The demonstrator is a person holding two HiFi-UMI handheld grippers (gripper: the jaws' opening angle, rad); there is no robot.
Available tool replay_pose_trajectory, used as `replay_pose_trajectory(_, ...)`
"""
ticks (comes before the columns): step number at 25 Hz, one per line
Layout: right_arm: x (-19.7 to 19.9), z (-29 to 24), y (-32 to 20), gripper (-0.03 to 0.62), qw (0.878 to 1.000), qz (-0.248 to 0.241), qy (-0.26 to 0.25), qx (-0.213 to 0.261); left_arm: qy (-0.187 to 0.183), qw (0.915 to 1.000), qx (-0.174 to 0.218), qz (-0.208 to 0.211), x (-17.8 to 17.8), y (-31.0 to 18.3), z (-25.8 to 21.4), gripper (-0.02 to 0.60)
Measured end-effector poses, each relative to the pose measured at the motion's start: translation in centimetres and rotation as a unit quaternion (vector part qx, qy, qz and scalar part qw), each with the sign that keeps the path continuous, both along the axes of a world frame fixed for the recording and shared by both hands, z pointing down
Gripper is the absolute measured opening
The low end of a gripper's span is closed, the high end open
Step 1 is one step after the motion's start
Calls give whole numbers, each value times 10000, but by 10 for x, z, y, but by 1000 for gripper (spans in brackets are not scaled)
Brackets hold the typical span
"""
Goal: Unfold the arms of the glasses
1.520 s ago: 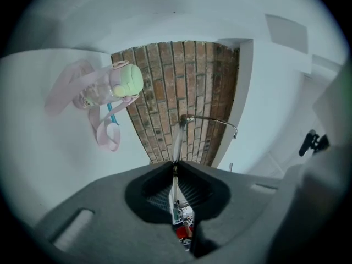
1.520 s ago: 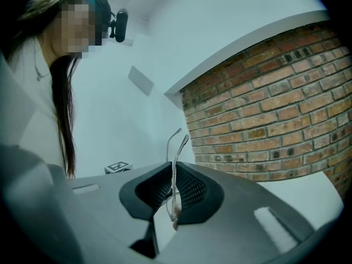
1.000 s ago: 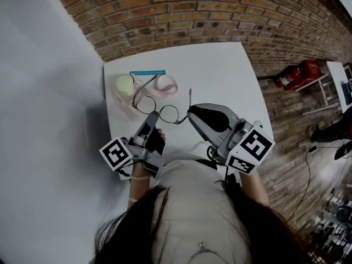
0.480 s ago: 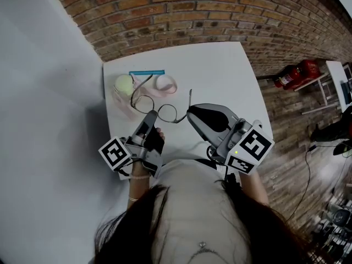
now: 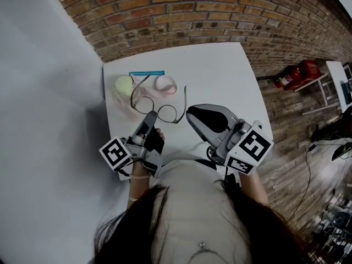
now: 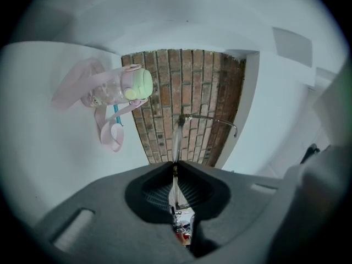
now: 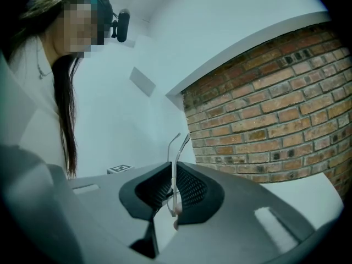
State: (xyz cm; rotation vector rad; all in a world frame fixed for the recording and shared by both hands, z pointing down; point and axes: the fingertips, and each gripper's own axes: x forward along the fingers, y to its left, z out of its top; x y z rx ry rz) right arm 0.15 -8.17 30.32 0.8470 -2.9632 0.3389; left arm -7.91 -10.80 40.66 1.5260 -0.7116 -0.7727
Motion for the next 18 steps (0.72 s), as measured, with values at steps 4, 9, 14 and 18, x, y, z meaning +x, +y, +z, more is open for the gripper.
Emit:
replay_pose_trajectory(4,8,-3,-3,34,9999,88,-63,3,49,9999,-57,-78,-1,0,-1,21)
replay_pose_trajectory(9,14,1,-8,32,9997,218,-49,-13,106,9999,-51,-92,-3,-1,-1,21)
replay_pose_trajectory(14,21,11,-14,31,9991,414,52,-30,181,9998,-54,-61,-3,0,-2,21)
replay_pose_trajectory(18,25,25,-17,24,9981,554,278,-52,298,9995,-39,-29,-1,1,-5,22)
